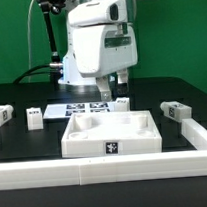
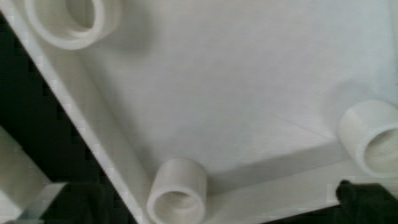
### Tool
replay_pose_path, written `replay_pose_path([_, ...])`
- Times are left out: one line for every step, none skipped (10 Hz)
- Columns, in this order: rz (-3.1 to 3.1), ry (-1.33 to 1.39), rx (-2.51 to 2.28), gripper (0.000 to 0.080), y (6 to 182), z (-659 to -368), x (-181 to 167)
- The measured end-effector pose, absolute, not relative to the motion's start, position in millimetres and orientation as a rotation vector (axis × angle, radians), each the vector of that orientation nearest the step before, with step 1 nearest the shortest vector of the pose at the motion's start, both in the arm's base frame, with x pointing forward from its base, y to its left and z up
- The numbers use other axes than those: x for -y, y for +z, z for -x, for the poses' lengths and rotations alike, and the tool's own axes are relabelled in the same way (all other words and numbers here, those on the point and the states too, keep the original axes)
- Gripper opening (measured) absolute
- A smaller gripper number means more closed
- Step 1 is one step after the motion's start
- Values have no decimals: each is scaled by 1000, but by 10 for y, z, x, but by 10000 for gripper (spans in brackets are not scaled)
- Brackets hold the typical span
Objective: Assemble one leg
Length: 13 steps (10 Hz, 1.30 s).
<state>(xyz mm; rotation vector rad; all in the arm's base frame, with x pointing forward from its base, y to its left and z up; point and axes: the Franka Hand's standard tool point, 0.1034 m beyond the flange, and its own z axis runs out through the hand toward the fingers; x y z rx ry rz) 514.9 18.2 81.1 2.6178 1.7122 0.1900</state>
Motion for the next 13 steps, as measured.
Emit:
replay_pose_path([-2489, 143, -1872, 650, 754, -5057, -205])
replay_pose_path([-2427, 96, -1955, 650, 669, -4903, -273])
replay_pose_path([-2374, 46, -2027, 650, 594, -4746, -349])
replay_pose_path([-2350, 22, -2060, 650, 563, -4680, -400])
replay_pose_path([-2362, 17, -2053, 650, 549, -4652, -382])
replay_pose_path([-2362, 18, -2052, 650, 548, -4656, -379])
replay_pose_path([-2363, 17, -2052, 650, 547, -4655, -378])
replay_pose_path([-2363, 17, -2052, 650, 544, -4652, -377])
replay_pose_path([-2363, 23, -2053, 650, 518, -4643, -383])
replay_pose_path([-2358, 68, -2051, 650, 412, -4582, -404])
replay_pose_path([-2365, 71, -2055, 650, 316, -4484, -410])
replay_pose_path([-2368, 78, -2056, 650, 261, -4443, -422])
replay_pose_path([-2373, 83, -2056, 650, 195, -4418, -428])
